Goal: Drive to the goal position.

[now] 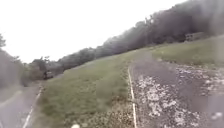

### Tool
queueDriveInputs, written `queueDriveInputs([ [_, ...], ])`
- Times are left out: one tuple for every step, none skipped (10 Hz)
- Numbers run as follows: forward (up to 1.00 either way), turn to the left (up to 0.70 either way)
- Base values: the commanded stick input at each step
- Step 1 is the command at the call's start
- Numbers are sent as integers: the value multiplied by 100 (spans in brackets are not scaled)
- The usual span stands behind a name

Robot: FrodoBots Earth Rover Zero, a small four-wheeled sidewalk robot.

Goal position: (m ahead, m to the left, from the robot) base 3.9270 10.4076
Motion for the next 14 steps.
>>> queueDriveInputs([
  [70,-6],
  [70,-9],
  [70,-10],
  [70,0],
  [70,0],
  [70,0],
  [70,0],
  [70,0],
  [70,0],
  [70,0],
  [70,0],
  [70,0],
  [70,0],
  [70,0],
])
